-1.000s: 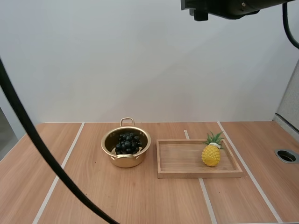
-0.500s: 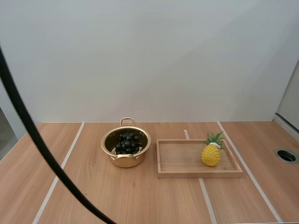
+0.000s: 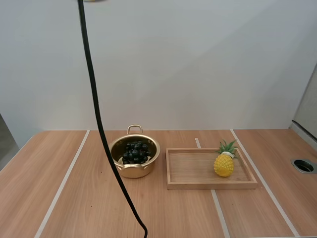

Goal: Open the pot, put the grape inside, and close it

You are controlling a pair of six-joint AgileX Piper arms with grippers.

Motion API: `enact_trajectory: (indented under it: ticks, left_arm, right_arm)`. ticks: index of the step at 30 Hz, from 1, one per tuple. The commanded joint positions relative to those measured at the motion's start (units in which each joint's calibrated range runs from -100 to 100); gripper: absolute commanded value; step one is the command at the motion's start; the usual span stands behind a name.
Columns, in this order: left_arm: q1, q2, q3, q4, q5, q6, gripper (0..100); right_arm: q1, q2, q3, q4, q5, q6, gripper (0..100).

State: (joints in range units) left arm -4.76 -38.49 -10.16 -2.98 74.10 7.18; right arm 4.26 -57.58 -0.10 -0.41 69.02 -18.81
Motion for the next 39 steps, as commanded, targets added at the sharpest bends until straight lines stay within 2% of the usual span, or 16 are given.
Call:
enact_trajectory:
  ticks: [1,4,11,14,31,39]
  left_arm:
    - [-0.18,0.5,5.7,0.0,-1.2,0.4,0]
    - [-0.18,1.7,10.9,-0.2,-1.2,0.5,0]
    - [-0.18,4.5,20.4,-5.9,-1.6,7.4,0]
    - [-0.18,6.1,23.1,-6.3,-1.1,8.5,0]
    - [-0.18,21.0,27.2,-6.3,13.9,12.9,0]
    - [-0.18,27.9,29.9,-8.8,14.1,16.4,0]
  right_arm:
    - [-0.2,-0.5,-0.6,-0.6,0.0,0.5,0]
    - [-0.2,-0.5,-0.6,-0.6,0.2,0.5,0]
    - [-0.2,-0.5,-0.6,-0.8,0.2,0.5,0]
    - [-0.2,-0.5,-0.6,-0.8,0.2,0.5,0]
    - [-0.2,-0.5,-0.6,-0.8,0.2,0.5,0]
    - [-0.2,-0.5,-0.6,-0.8,0.4,0.5,0]
